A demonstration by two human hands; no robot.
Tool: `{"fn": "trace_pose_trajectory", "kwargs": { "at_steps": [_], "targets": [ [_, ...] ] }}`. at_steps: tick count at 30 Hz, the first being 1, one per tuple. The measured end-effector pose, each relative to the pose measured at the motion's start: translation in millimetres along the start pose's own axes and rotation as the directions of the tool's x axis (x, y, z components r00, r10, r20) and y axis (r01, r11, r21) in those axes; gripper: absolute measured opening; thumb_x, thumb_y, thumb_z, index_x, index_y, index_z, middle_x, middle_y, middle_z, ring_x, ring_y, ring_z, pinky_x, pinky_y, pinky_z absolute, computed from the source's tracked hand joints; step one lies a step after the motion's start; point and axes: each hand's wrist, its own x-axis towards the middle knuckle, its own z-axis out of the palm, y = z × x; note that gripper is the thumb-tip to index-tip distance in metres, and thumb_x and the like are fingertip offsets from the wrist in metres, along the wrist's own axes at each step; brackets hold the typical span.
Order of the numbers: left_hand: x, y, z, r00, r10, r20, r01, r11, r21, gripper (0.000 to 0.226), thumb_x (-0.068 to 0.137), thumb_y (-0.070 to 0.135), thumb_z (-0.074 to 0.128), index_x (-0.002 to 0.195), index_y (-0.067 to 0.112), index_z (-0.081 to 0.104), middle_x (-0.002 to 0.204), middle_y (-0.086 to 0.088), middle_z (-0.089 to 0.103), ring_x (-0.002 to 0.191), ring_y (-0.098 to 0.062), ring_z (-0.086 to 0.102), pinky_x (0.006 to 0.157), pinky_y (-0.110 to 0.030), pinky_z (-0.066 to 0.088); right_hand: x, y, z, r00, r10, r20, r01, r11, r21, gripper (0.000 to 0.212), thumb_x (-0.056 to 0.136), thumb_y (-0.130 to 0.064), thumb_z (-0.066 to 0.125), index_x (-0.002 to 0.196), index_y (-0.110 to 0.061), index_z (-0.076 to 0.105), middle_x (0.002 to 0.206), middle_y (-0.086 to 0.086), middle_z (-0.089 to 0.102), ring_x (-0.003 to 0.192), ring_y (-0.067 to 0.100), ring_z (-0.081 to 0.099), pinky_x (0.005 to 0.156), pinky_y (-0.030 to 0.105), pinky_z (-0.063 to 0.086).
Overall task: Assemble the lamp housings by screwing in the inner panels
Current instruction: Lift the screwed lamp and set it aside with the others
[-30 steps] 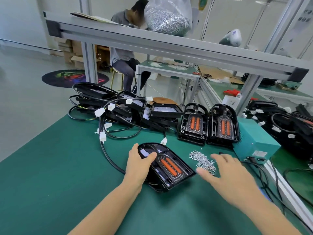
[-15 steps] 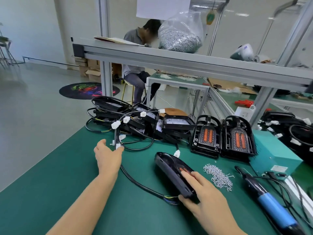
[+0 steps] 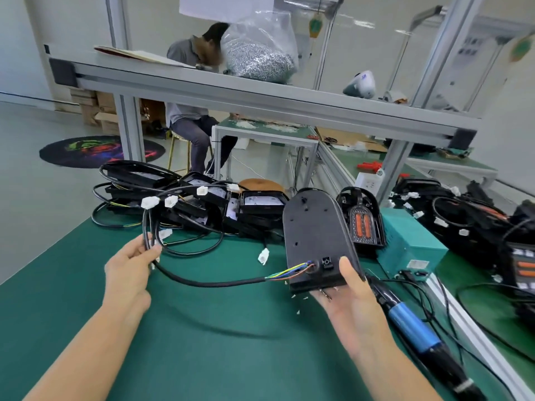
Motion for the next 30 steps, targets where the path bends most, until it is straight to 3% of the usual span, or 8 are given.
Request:
{"fn": "trace_pose_trajectory", "kwargs": {
  "at_steps": [2, 5, 8, 12, 18, 23, 26, 30],
  "targets": [
    [-6, 1, 4, 1.000, 0.011, -0.017, -0.012, 0.998, -0.060, 0.025, 0.085, 0.003, 0.066, 0.100, 0.023, 0.070, 0.071, 0.011, 0.046, 0.062, -0.006, 0.036, 0.060, -0.020, 0.026, 1, 0, -2, 0.999, -0.052, 0.008, 0.053, 0.998, -0.027, 0.040, 0.083, -0.021, 0.063, 0.120, -0.006, 0.058, 0.109, 0.018, 0.071, 0.095, 0.034, 0.071, 0.074, 0.042, 0.059],
    [-14, 4, 10, 0.999, 0.045, -0.026, -0.048, 0.987, -0.151, 0.034, 0.088, 0.000, 0.060, 0.115, 0.020, 0.066, 0.080, 0.013, 0.056, 0.067, -0.002, 0.046, 0.066, -0.019, 0.035, -2, 1, -4, 0.982, -0.191, 0.009, 0.187, 0.950, -0.249, 0.036, 0.078, -0.024, 0.068, 0.111, -0.012, 0.063, 0.106, 0.016, 0.070, 0.103, 0.039, 0.066, 0.091, 0.051, 0.053],
    [-23, 12, 17, 0.994, 0.112, -0.011, -0.112, 0.970, -0.214, 0.037, 0.091, -0.002, 0.055, 0.123, 0.015, 0.062, 0.088, 0.013, 0.059, 0.077, -0.001, 0.050, 0.082, -0.018, 0.041, -8, 2, 0, 0.955, -0.281, 0.093, 0.290, 0.826, -0.483, 0.039, 0.072, -0.034, 0.074, 0.110, -0.026, 0.070, 0.109, 0.003, 0.073, 0.104, 0.025, 0.066, 0.095, 0.040, 0.048],
    [-32, 22, 30, 0.976, 0.215, 0.031, -0.203, 0.953, -0.223, 0.034, 0.092, -0.001, 0.056, 0.119, 0.017, 0.064, 0.085, 0.016, 0.064, 0.066, 0.000, 0.047, 0.061, -0.013, 0.036, -12, 7, 7, 0.929, -0.302, 0.212, 0.368, 0.713, -0.597, 0.031, 0.084, -0.017, 0.074, 0.110, -0.033, 0.071, 0.101, -0.003, 0.075, 0.092, 0.008, 0.068, 0.081, 0.012, 0.048],
    [-49, 30, 41, 0.918, 0.389, 0.083, -0.370, 0.911, -0.182, 0.032, 0.092, -0.003, 0.055, 0.119, 0.009, 0.065, 0.094, 0.011, 0.067, 0.084, 0.004, 0.058, 0.085, -0.010, 0.046, -19, 5, 20, 0.892, -0.281, 0.355, 0.452, 0.559, -0.695, 0.040, 0.086, -0.009, 0.072, 0.113, -0.037, 0.068, 0.111, -0.010, 0.070, 0.103, 0.008, 0.063, 0.096, 0.020, 0.044],
    [-63, 36, 57, 0.859, 0.475, 0.192, -0.440, 0.876, -0.198, 0.035, 0.091, -0.007, 0.054, 0.101, 0.022, 0.069, 0.090, 0.013, 0.067, 0.087, 0.001, 0.058, 0.087, -0.012, 0.045, -18, 9, 23, 0.841, -0.268, 0.471, 0.530, 0.231, -0.816, 0.038, 0.082, -0.013, 0.077, 0.117, -0.026, 0.068, 0.135, -0.015, 0.054, 0.124, 0.006, 0.051, 0.110, 0.027, 0.036],
    [-78, 33, 69, 0.825, 0.484, 0.293, -0.450, 0.875, -0.179, 0.039, 0.090, -0.011, 0.051, 0.096, 0.023, 0.070, 0.091, 0.015, 0.069, 0.091, 0.000, 0.061, 0.086, -0.012, 0.045, -20, 13, 31, 0.716, -0.336, 0.612, 0.640, -0.036, -0.768, 0.033, 0.082, -0.020, 0.070, 0.114, -0.029, 0.066, 0.132, -0.022, 0.048, 0.123, 0.009, 0.049, 0.107, 0.018, 0.033],
    [-95, 19, 78, 0.832, 0.442, 0.334, -0.417, 0.897, -0.150, 0.048, 0.091, -0.009, 0.049, 0.096, 0.033, 0.072, 0.117, -0.005, 0.063, 0.112, -0.015, 0.058, 0.102, -0.028, 0.041, -16, 16, 43, 0.594, -0.430, 0.680, 0.642, -0.255, -0.723, 0.037, 0.079, -0.009, 0.075, 0.114, -0.020, 0.069, 0.133, 0.001, 0.055, 0.122, 0.026, 0.051, 0.103, 0.040, 0.043]
  ]
}}
